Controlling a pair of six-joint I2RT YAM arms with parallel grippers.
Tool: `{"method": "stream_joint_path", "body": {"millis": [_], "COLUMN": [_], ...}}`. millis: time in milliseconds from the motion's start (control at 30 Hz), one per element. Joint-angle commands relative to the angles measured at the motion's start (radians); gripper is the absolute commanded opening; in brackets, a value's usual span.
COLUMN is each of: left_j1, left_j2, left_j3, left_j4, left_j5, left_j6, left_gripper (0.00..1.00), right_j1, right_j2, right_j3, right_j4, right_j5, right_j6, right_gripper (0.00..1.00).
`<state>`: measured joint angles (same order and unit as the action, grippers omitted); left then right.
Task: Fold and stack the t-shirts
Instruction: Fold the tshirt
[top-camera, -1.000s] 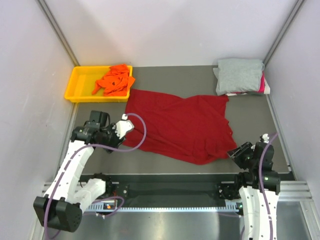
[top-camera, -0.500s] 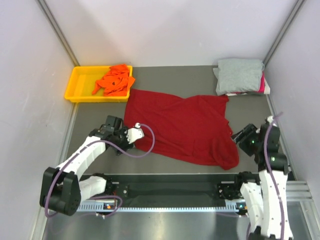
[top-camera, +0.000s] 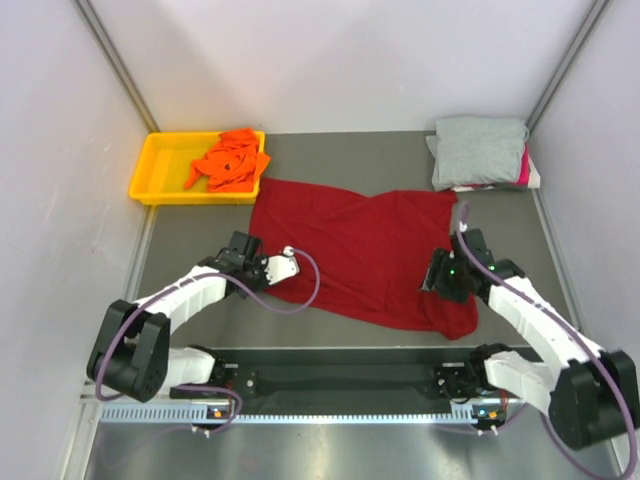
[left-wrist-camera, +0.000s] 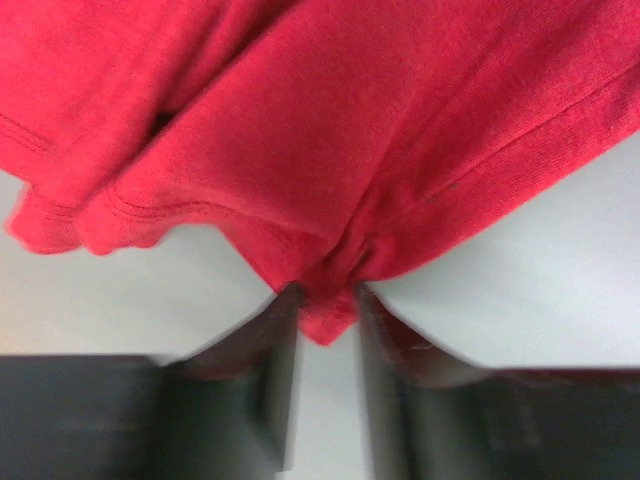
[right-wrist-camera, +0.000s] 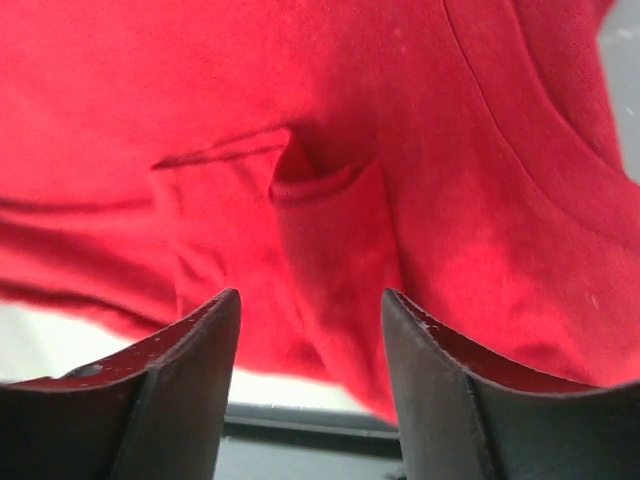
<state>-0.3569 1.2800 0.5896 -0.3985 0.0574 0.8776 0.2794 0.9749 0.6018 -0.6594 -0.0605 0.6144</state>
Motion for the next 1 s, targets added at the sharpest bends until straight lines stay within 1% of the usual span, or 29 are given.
{"method": "stream_joint_path", "body": {"millis": [0,33,67,100,133,167,200,300,367,433,467,500,533,567,600,633,667,733,800,833,867,933,967], "left_j1": [-0.01,-0.013,-0.014,-0.016,-0.016,-0.017,-0.017,-0.017,-0.017,-0.017,-0.017,-0.017,-0.017,-0.019,-0.017,-0.013,-0.013,-0.014,-0.016,-0.016,-0.014,-0.014,-0.014], "left_j2": [0.045,0.044,0.039,0.033,0.027,0.024,0.012,-0.025,-0.045,-0.094,-0.119,-0.173,-0.207,-0.273,-0.307,-0.345,-0.404,-0.445,-0.464,-0.452,-0.408,-0.339,-0.258], "left_j3": [-0.033,-0.036,-0.048,-0.054,-0.06,-0.069,-0.073,-0.062,-0.011,0.012,0.027,0.033,0.039,0.053,0.059,0.067,0.076,0.129,0.157,0.188,0.203,0.251,0.269], "left_j4": [0.009,0.007,0.004,0.004,0.004,0.001,-0.005,-0.042,-0.144,-0.291,-0.33,-0.412,-0.454,-0.543,-0.578,-0.576,-0.639,-0.706,-0.702,-0.67,-0.643,-0.529,-0.502], "left_j5": [-0.01,-0.008,-0.005,-0.005,-0.005,-0.007,-0.01,-0.045,-0.048,-0.048,-0.047,-0.041,-0.021,0.004,0.001,-0.08,-0.073,-0.073,-0.097,-0.111,-0.145,-0.194,-0.214], "left_j6": [-0.02,-0.02,-0.02,-0.02,-0.023,-0.028,-0.032,-0.075,-0.12,-0.152,-0.167,-0.179,-0.184,-0.19,-0.186,-0.23,-0.201,-0.192,-0.192,-0.199,-0.203,-0.215,-0.218], "left_gripper": [0.27,0.17,0.14,0.06,0.0,0.0,0.0,0.0,0.0,0.0,0.0,0.0,0.0,0.0,0.0,0.0,0.0,0.0,0.0,0.0,0.0,0.0,0.0], "right_j1": [0.041,0.047,0.047,0.046,0.047,0.046,0.047,0.044,0.046,0.046,0.044,0.044,0.044,0.044,0.044,0.046,0.046,0.046,0.046,0.044,0.044,0.043,0.043], "right_j2": [0.088,0.102,0.111,0.12,0.12,0.111,0.105,0.068,0.042,0.001,-0.014,-0.053,-0.077,-0.131,-0.155,-0.185,-0.236,-0.28,-0.297,-0.291,-0.277,-0.207,-0.144], "right_j3": [0.0,-0.003,-0.007,-0.011,-0.014,-0.014,-0.016,-0.02,-0.027,-0.027,-0.022,-0.016,-0.014,-0.011,0.001,0.007,0.013,0.018,0.044,0.059,0.076,0.128,0.157], "right_j4": [0.141,0.156,0.17,0.187,0.191,0.195,0.192,0.178,0.173,0.146,0.129,0.095,0.077,0.057,0.011,-0.012,-0.031,-0.037,-0.033,-0.023,-0.01,0.056,0.087], "right_j5": [0.088,0.094,0.105,0.14,0.157,0.174,0.212,0.249,0.255,0.264,0.264,0.263,0.26,0.255,0.248,0.226,0.212,0.131,0.119,0.129,0.143,0.174,0.174], "right_j6": [0.012,0.01,0.01,0.01,0.01,0.008,0.007,0.005,0.005,0.005,0.004,0.004,0.004,0.005,0.001,-0.001,-0.004,-0.016,-0.047,-0.07,-0.099,-0.194,-0.229], "right_gripper": [0.58,0.55,0.51,0.37,0.3,0.24,0.13,0.0,0.0,0.0,0.0,0.0,0.0,0.0,0.0,0.0,0.0,0.0,0.0,0.0,0.0,0.0,0.0]}}
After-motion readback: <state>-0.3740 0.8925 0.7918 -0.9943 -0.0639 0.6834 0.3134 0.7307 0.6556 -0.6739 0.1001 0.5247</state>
